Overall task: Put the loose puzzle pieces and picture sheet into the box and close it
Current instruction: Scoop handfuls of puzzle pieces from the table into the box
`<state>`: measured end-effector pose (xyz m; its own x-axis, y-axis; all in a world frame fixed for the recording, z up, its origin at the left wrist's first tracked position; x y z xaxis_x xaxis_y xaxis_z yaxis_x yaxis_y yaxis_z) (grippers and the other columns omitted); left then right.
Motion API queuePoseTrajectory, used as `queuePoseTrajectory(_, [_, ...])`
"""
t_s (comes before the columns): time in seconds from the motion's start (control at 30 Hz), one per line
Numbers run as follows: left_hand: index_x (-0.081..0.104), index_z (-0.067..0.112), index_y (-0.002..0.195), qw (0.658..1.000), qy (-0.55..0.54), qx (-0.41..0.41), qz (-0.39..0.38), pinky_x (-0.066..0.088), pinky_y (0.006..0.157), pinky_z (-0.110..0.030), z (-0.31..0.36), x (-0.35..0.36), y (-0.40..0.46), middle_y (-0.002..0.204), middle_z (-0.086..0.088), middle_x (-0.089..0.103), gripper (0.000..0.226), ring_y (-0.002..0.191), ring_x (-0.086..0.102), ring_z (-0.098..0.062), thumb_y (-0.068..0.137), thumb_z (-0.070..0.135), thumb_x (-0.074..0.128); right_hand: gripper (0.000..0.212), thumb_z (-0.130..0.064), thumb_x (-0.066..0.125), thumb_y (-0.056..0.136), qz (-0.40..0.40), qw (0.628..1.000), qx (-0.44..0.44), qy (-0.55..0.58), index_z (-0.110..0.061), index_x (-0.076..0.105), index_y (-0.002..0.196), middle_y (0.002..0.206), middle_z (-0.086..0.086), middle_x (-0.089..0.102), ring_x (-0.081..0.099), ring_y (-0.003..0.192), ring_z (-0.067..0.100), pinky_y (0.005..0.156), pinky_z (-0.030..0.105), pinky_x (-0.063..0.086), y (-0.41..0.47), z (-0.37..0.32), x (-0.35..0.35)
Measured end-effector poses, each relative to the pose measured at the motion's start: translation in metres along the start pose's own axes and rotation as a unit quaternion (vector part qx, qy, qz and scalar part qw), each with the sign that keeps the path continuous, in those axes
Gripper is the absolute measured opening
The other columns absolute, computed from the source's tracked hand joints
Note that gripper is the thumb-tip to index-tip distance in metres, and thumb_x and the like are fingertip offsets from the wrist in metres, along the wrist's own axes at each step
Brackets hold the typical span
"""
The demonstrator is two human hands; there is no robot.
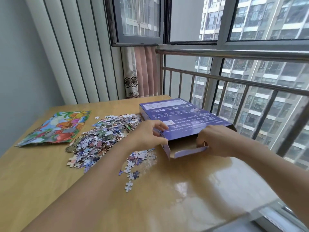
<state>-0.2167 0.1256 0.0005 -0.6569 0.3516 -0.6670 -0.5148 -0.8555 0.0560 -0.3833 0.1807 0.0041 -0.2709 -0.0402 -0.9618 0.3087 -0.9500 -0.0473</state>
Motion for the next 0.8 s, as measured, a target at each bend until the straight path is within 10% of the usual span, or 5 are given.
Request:
queuePoseTrajectory(0.2, [0.071,0.03,0.104,0.995,-0.029,-0.007,0.098,0.06,0.074,-0.034,-0.038,-0.041,-0.014,0.103,0.011,0.07,0.018,0.086,0.069,-0.008,0.089,0.019,0.072,0.013,-0.025,0.074,0.082,-0.171,0.972,0.025,0.161,-0.03,0.077,0.094,0.087,-0.017,0.072,0.065,0.083,0.007,0.07,0.018,0.049,-0.004,-0.018,0.026])
queuePoseTrajectory(0.37, [0.074,0.023,0.097,0.949,0.04,-0.03,0.312,0.053,0.075,-0.023,-0.077,-0.121,-0.048,0.094,0.008,0.072,0.009,0.086,0.067,-0.006,0.089,0.022,0.07,0.026,-0.022,0.063,0.098,0.095,0.92,-0.035,0.379,-0.023,0.069,0.122,0.114,-0.009,0.072,0.066,0.104,0.004,0.091,0.022,0.051,0.049,-0.078,-0.063])
queuePoseTrajectory(0.57, [0.064,0.022,0.129,0.926,0.169,-0.097,0.322,0.038,0.107,-0.038,-0.144,-0.129,-0.076,0.139,-0.005,0.058,0.041,0.125,0.051,-0.024,0.091,0.038,0.065,0.093,-0.066,0.051,0.093,-0.015,0.891,0.1,0.444,-0.009,0.018,0.158,0.15,0.014,0.045,0.055,0.123,0.03,0.1,0.04,0.049,0.186,-0.139,0.011])
queuePoseTrajectory(0.8, [0.055,0.021,0.14,0.918,0.201,-0.12,0.321,0.031,0.114,-0.04,-0.192,-0.136,-0.092,0.147,-0.005,0.05,0.056,0.138,0.039,-0.025,0.095,0.054,0.053,0.104,-0.086,0.022,0.085,-0.003,0.876,0.241,0.418,-0.004,0.041,0.145,0.137,0.021,0.054,0.054,0.125,0.036,0.101,0.043,0.046,0.248,-0.119,0.05])
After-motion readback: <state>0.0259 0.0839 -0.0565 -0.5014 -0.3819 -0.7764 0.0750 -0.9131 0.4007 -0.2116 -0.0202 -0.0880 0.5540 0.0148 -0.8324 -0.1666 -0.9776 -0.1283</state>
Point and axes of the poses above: each hand's wrist, its own y-axis towards the middle knuckle, its own x-axis out of the palm, z = x × y, the point moved 10 cm from there along y, towards the middle knuckle
